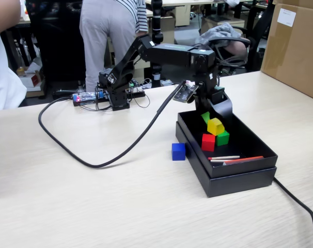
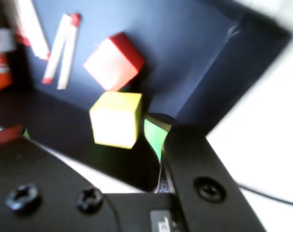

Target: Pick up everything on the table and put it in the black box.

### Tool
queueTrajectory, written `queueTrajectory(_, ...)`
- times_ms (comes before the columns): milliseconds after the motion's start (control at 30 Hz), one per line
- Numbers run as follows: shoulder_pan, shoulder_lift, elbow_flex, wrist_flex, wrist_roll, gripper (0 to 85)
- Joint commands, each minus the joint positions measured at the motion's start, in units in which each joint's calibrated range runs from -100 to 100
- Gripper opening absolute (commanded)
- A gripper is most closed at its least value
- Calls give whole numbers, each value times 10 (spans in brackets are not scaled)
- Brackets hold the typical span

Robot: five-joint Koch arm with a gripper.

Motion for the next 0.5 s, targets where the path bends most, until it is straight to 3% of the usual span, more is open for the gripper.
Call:
queueTrajectory(0, -11, -158, 11, -3, -1, 479)
queueTrajectory(300, -96, -401, -184, 3, 1, 493)
queueTrajectory(467, -117, -437, -260, 16, 5, 497)
